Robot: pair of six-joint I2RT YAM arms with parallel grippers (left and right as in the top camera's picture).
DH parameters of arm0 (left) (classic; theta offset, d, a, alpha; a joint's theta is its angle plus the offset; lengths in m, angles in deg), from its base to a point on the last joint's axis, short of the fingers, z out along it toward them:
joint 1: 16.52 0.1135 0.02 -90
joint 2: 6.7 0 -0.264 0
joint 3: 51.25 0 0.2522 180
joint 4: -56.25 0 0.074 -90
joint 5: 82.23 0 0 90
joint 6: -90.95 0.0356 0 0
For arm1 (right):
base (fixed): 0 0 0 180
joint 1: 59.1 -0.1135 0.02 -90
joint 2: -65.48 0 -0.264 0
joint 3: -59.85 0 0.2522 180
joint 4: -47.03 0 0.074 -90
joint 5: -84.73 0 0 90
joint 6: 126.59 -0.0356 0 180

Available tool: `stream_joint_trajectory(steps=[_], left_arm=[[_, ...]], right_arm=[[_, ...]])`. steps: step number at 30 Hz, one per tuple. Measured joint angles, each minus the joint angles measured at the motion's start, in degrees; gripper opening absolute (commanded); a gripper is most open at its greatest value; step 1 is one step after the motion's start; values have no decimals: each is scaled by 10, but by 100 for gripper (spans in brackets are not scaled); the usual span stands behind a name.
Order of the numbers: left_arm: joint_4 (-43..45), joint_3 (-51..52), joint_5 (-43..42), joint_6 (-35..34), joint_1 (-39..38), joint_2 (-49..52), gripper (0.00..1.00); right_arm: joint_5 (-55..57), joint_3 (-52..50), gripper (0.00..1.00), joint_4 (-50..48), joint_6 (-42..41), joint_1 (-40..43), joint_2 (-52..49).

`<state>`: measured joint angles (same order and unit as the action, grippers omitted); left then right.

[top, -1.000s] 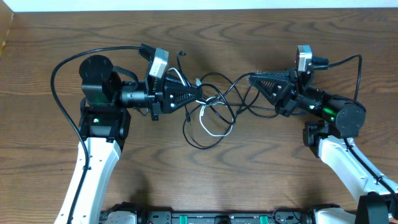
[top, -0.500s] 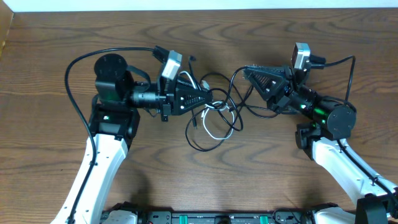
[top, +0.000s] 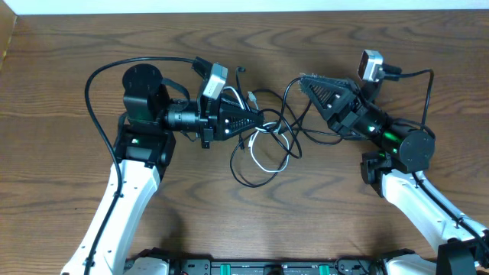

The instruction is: Untangle cables

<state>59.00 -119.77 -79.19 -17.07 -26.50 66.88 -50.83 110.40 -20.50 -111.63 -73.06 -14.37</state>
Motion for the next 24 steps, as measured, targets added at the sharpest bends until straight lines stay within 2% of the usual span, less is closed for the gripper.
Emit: stream_joint_trajectory(steps=[8, 24], left_arm=[[0, 0, -3, 31, 0, 12, 8], [-15, 0, -2, 35, 0, 23, 8]], right_arm=[[13, 0, 1, -19, -41, -3, 0], [45, 0, 1, -49, -92, -9, 0]])
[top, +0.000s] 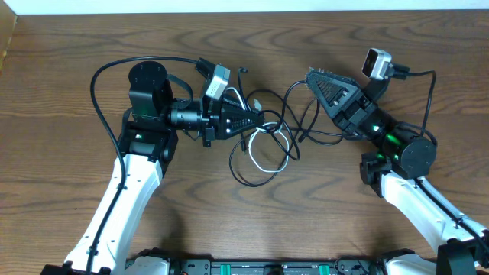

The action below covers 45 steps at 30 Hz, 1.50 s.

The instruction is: Untangle cables

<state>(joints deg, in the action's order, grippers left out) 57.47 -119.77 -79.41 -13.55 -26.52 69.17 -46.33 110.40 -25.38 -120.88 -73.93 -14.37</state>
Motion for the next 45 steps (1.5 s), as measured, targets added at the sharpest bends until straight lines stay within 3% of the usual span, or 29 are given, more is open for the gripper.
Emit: stream_joint_trajectory(steps=[17, 30, 37, 45], left_arm=[[-2, 0, 73, 0, -23, 0, 7], [-3, 0, 215, -51, -23, 1, 7], [0, 0, 179, -51, -23, 2, 8], [7, 0, 57, -47, -29, 2, 8]], right_arm=[[38, 0, 1, 79, 15, -57, 0], [36, 0, 1, 146, 51, -85, 0], [49, 0, 1, 148, 78, -78, 0], [49, 0, 1, 149, 126, -53, 0]])
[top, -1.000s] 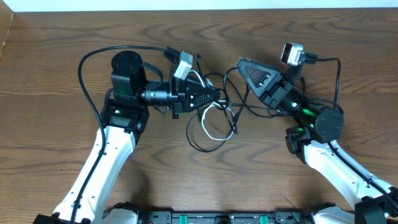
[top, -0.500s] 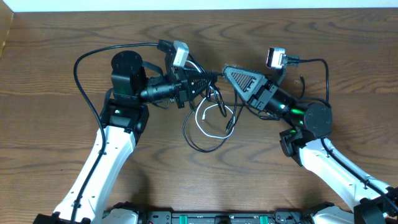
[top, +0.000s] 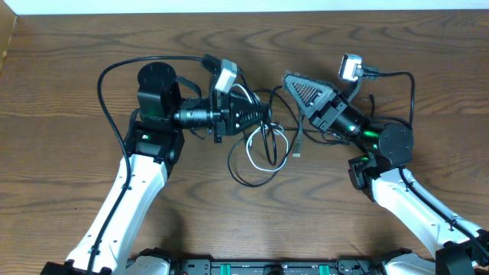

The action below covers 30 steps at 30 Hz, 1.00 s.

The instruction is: Untangle cables

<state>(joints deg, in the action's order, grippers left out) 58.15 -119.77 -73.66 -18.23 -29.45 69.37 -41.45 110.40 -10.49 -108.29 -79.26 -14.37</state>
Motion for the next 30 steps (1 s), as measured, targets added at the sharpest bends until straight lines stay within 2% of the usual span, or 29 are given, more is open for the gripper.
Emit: stream_joint_trajectory(steps=[5, 14, 16, 20, 21, 25, 30], left_arm=[[-1, 0, -27, 13, -4, 0, 8], [-4, 0, 4, 26, -3, 0, 7], [-4, 0, 8, 27, -2, 0, 7], [-4, 0, 12, 23, 17, 0, 7], [-4, 0, 17, 20, 25, 0, 7], [-4, 0, 49, -13, 65, 0, 7], [23, 0, 84, -83, 102, 0, 7]], right_arm=[[5, 0, 1, -27, 9, 2, 0], [19, 0, 1, -34, 19, 9, 0], [11, 0, 13, -25, 28, 17, 0], [-43, 0, 59, -22, 61, 39, 0], [-76, 0, 67, -22, 80, 49, 0], [-189, 0, 79, -22, 135, 67, 0], [-365, 0, 84, 23, 234, 69, 0]])
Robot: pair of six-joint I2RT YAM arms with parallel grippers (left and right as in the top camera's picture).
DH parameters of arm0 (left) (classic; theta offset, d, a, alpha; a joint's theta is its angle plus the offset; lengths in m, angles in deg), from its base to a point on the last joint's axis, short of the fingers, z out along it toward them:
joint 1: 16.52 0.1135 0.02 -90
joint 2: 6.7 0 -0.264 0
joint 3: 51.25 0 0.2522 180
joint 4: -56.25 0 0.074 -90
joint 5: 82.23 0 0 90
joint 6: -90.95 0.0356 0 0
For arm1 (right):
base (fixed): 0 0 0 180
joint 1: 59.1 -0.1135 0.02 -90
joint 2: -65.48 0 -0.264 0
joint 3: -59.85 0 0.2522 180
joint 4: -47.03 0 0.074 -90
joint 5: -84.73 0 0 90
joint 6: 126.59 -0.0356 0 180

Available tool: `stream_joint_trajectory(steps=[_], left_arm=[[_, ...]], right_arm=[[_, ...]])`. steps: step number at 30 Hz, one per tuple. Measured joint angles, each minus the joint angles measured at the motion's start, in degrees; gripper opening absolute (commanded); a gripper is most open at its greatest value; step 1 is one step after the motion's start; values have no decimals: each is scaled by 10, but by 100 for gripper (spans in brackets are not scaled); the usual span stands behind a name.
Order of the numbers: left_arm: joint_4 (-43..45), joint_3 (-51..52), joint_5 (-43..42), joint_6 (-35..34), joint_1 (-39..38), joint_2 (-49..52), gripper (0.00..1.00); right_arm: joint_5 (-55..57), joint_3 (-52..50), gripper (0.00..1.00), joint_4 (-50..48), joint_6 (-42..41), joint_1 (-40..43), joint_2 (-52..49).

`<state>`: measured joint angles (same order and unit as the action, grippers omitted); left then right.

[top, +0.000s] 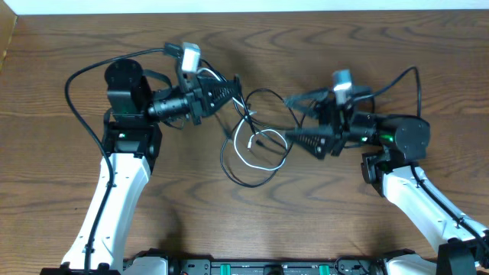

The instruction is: Untangle cables

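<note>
A tangle of cables lies mid-table in the overhead view: a thin black cable (243,177) in wide loops and a white cable (246,156) curled inside them. My left gripper (234,81) is at the tangle's upper left, pointing right, and looks shut on a strand of the black cable that rises to it. My right gripper (289,118) is at the tangle's right side, pointing left and turned on its side. Its jaws stand open, with a black strand passing between them. A small plug (260,140) lies just left of its lower finger.
The table is brown wood (61,191). Each arm's own black lead arches behind it, the left one (72,76) and the right one (416,80). A dark rail (252,267) runs along the table's near edge.
My left gripper has moved up and to the left, and the tangle has shifted left with it. My right gripper has swung lower, rolled onto its side, and its jaws now stand apart.
At first my left gripper sat on the tangle's left part and my right gripper was shut at the upper right of the loops. Both then crept toward the middle. Now the left has drawn back up-left with a strand, and the right is open at the tangle's right.
</note>
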<state>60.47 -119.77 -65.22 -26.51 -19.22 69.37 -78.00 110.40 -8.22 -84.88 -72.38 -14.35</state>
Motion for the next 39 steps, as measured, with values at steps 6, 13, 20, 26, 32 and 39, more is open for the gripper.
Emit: stream_joint_trajectory(steps=[6, 13, 20, 26, 32, 39], left_arm=[[59, 0, 9, -77, 0, 0, 8], [78, 0, 9, -118, 0, 0, 8], [78, 0, 9, -129, 0, 0, 8], [79, 0, -19, -125, 1, 0, 8], [79, 0, -82, -94, 0, 0, 8], [79, 0, -125, -65, -8, 0, 8]], right_arm=[[-89, 0, 83, 147, 134, 0, 0], [-79, 1, 26, 279, 260, 0, 0], [-49, 1, 1, 279, 280, 0, 0], [34, 0, 1, 189, 210, 0, 0], [111, 0, 1, 41, 96, 1, 1], [183, 0, 1, -17, 6, 1, 1]])
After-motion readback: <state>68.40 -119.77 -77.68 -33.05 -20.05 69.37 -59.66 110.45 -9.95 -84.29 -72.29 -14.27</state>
